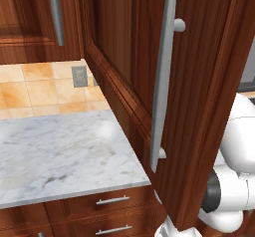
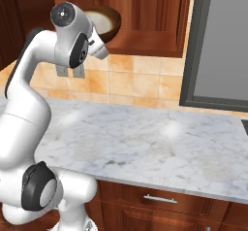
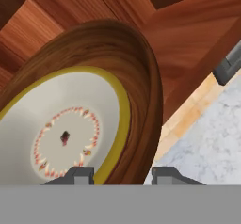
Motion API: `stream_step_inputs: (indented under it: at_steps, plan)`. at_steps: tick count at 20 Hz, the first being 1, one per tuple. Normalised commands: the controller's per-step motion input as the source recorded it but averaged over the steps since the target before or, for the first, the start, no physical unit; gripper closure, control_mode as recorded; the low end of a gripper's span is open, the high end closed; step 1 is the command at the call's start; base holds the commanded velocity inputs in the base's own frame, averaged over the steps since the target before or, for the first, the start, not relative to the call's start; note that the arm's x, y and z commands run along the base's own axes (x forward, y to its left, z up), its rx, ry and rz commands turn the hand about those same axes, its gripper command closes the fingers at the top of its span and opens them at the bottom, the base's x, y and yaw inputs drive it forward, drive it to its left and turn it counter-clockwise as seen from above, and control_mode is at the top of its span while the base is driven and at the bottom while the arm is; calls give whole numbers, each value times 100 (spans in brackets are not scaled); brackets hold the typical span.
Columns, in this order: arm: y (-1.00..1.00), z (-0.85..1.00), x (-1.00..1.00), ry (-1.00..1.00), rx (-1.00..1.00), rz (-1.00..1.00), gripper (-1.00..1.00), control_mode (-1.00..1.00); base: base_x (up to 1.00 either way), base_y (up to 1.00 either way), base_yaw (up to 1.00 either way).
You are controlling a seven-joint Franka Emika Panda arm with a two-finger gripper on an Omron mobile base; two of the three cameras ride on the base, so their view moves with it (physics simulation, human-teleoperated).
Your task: Pick up the bowls on the counter and stack them on top of one another in the open cabinet. Place the smaller bowl on top of the larger bowl.
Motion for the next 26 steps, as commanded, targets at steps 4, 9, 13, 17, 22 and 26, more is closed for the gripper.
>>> stream_step_inputs:
  at_steps: [4,9,13,17,22,26]
  plan:
    - [3,1,54,4,6,-5,100,-100,0,0,0]
    - [7,0,51,0,3,-5,100,-100,0,0,0]
    - [15,0,58,0,1,-7,100,-100,0,0,0]
    - [14,-2,53,0,0,-6,100,-100,0,0,0]
    - [10,0,51,0,0,-6,100,-100,0,0,0]
    - [2,-3,43,4,0,-4,100,-100,0,0,0]
